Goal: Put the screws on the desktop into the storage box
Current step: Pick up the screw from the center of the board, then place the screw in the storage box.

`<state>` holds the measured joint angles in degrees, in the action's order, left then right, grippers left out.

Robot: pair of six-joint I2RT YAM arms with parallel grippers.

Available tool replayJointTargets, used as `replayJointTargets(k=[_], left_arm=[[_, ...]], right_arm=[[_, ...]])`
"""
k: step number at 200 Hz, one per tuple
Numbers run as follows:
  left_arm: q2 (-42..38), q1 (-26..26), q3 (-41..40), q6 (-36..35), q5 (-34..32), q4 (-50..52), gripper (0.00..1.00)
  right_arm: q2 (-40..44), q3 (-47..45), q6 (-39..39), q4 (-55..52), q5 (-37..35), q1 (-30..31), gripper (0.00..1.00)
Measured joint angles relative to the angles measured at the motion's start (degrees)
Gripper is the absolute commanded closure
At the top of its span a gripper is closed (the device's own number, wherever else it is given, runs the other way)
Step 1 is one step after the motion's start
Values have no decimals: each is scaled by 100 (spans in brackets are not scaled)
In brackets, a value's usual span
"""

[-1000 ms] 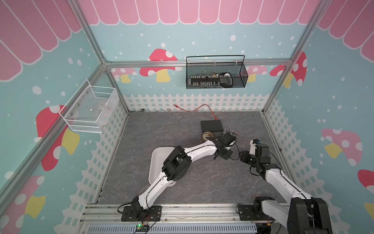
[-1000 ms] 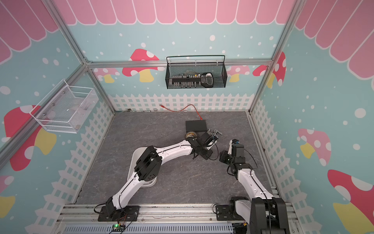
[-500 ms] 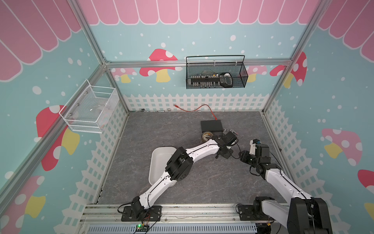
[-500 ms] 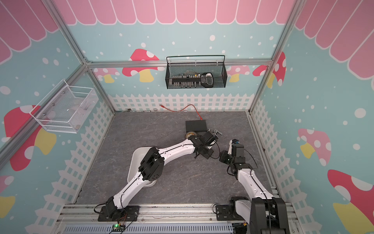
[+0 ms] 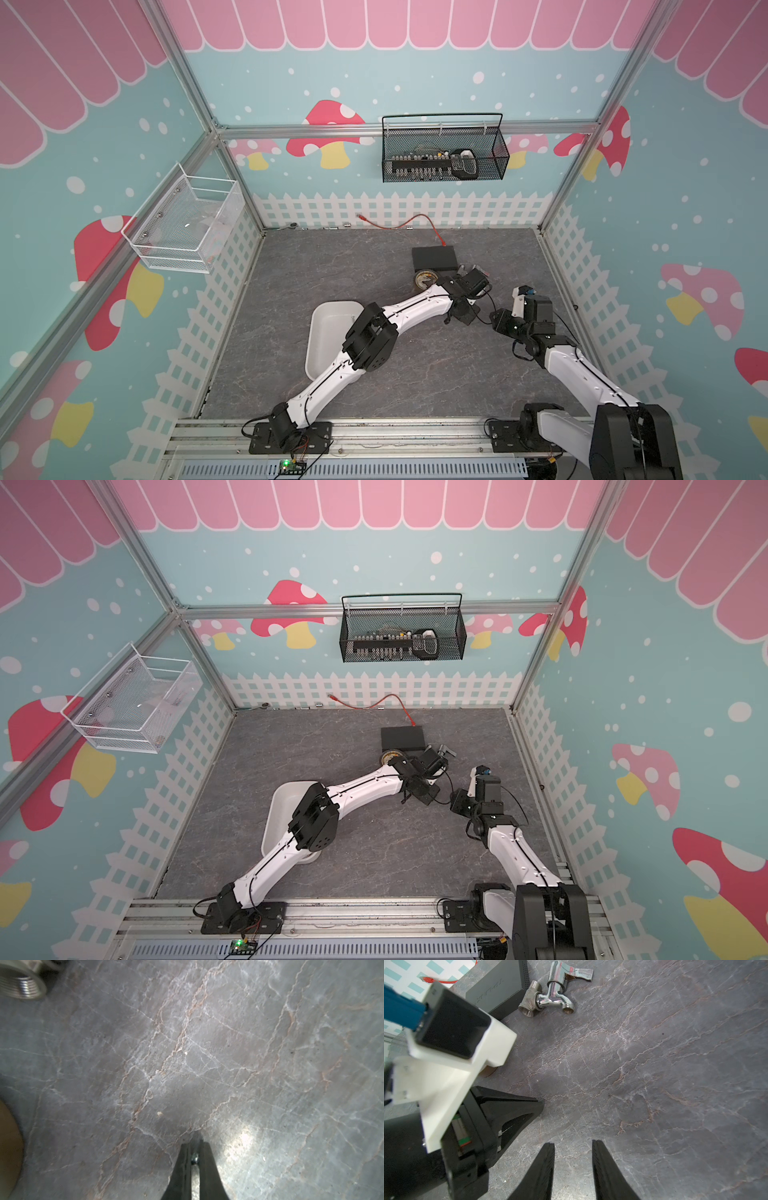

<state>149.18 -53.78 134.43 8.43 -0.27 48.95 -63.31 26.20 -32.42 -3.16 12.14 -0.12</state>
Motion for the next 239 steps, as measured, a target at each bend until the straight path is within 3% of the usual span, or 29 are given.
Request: replayJointTargets(k=[62, 104, 164, 210, 239], left_arm=[[-293, -81, -321, 173, -164, 98, 100], [-1373, -212, -1266, 391, -256, -164, 100], [-4494, -66, -4719, 1137, -802, -1099, 100], [-7447, 1187, -7670, 2146, -1091, -1458, 100], [-8367, 1882, -8754, 2514, -1051, -1552, 100]], right_arm=[[-9, 0, 0, 0, 39, 0, 64], [-46, 0, 2, 0, 63, 0, 64], [-48, 0, 0, 11, 111, 0, 64], [-138, 0, -11, 68, 221, 0, 64], [-146, 0, -24, 101, 267, 0, 64]])
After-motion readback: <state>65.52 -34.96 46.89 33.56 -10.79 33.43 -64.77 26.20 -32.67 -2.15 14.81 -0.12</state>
